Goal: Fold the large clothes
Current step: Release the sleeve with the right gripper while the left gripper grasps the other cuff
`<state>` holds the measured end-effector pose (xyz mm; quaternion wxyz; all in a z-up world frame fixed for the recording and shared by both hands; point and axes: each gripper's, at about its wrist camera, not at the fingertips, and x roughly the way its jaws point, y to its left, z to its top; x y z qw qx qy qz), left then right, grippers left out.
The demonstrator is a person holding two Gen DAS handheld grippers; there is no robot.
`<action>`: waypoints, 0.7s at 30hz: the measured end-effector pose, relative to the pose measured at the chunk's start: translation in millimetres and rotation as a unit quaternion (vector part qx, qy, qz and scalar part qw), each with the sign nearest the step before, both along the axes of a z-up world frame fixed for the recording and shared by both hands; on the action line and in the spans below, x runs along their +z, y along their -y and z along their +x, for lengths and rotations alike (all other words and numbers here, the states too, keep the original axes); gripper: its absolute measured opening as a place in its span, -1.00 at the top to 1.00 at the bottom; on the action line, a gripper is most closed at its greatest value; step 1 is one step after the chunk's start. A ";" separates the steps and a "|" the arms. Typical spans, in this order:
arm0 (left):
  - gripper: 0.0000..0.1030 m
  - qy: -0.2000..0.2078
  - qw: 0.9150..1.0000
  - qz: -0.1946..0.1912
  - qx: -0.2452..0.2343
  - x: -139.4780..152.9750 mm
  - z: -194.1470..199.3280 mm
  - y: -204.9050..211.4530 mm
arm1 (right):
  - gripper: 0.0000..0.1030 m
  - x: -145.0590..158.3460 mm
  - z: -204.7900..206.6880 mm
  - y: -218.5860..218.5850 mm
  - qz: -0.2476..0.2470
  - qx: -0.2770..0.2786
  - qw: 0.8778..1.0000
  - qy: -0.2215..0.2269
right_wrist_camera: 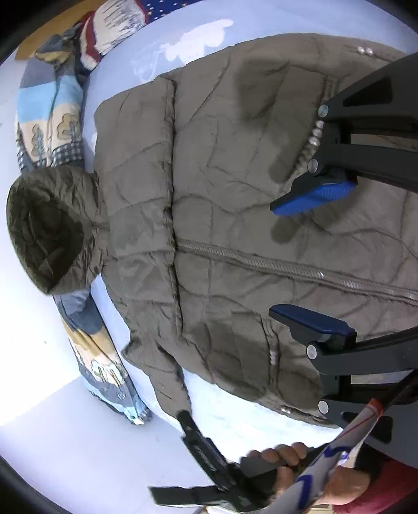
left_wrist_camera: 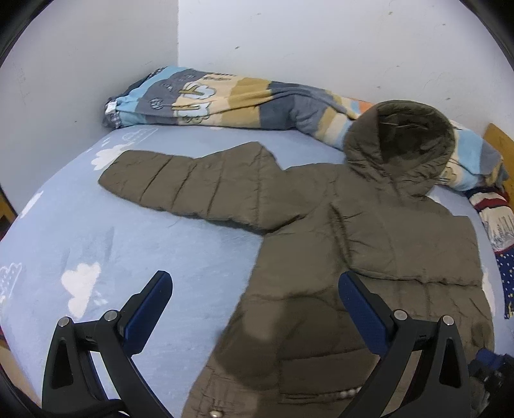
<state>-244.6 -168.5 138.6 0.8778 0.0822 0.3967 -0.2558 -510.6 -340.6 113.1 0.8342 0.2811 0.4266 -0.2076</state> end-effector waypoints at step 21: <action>-1.00 -0.076 0.990 -0.087 0.083 11.6 97.0 -95.7 | -0.21 8.4 3.3 15.0 -0.003 -0.005 1.000 0.014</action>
